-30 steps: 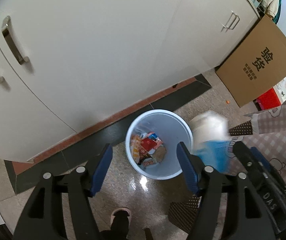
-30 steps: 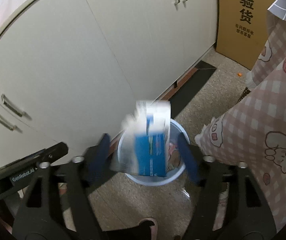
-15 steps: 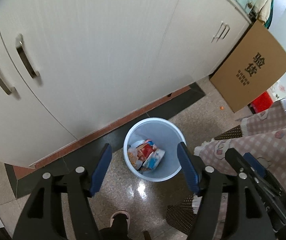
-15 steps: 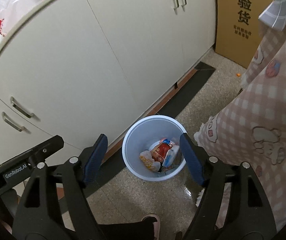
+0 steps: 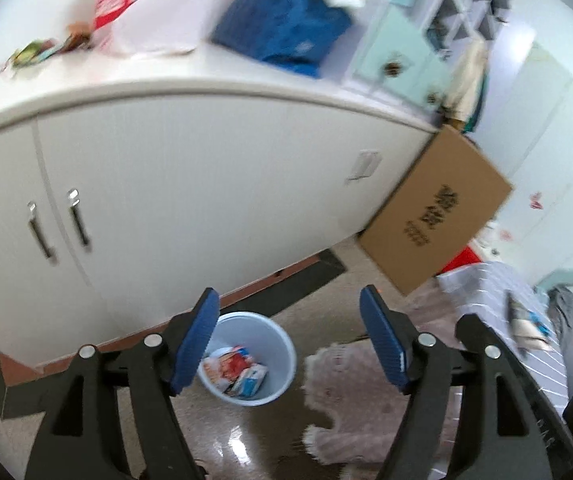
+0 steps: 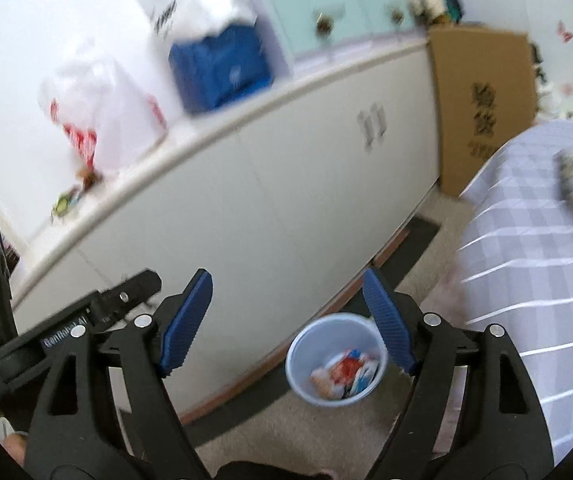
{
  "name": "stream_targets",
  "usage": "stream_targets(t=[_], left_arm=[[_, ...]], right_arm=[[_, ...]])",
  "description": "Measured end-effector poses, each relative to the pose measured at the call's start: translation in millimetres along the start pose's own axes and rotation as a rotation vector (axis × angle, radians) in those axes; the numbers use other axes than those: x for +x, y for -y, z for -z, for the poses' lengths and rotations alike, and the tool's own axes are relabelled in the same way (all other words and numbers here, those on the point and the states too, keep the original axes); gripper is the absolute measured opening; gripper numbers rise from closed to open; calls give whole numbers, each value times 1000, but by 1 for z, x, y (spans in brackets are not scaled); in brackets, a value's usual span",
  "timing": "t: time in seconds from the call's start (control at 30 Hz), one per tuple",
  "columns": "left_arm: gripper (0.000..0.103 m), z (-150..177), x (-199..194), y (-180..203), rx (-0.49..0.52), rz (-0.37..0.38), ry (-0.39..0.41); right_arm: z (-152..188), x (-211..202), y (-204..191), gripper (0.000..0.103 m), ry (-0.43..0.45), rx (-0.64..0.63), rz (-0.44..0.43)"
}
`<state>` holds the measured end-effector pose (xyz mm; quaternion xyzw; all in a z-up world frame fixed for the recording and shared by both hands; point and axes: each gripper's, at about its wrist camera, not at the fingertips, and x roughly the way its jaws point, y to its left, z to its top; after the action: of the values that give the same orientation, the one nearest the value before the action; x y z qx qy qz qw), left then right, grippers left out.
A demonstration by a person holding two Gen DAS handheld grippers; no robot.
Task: Collect trash
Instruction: 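Move both open tools back to the table, then grasp the beige paper wrapper with the left gripper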
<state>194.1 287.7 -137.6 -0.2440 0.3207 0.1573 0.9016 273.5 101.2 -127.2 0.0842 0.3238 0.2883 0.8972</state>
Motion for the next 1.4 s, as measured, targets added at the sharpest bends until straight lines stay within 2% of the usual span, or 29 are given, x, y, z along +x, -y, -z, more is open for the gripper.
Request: stream_targets(t=[0.07,0.2,0.37,0.4,0.47,0.6,0.63,0.7,0.9,1.13,1.2,1.27,1.33,1.37,1.4], left_arm=[[71,1,-8,28,58,22,8],[74,18,-19,106,260,75,19],[76,58,-21,208,519,133,46],[76,72,-20,234,596,139,57],[76,90,-18,265,687,156,76],[76,137,-7,327,901,160,101],[76,140,-2,331,924,153,106],[76,153,9,352,982,102,115],[76,171,38,383,1100,58,125],[76,185,62,406,1181,17,91],[75,184,66,411,1171,14,74],[63,182,68,414,1152,15,56],[36,180,69,417,1144,12,53],[29,177,71,417,1132,5,51],[26,175,72,417,1120,7,46]], right_arm=[[-11,-25,13,79,44,12,32],[-22,-78,60,80,115,52,141],[-21,-132,133,80,168,145,263],[-19,-144,150,81,176,164,295],[-12,-161,180,81,182,206,337],[6,-189,234,82,171,292,390],[11,-194,245,82,169,313,398],[17,-199,262,82,157,345,401],[23,-203,293,82,123,376,406],[20,-183,310,82,49,380,386],[19,-180,313,83,35,378,392],[19,-178,317,83,23,378,386],[18,-177,320,82,20,376,393],[18,-177,321,82,19,378,394],[17,-176,322,82,17,379,394]])
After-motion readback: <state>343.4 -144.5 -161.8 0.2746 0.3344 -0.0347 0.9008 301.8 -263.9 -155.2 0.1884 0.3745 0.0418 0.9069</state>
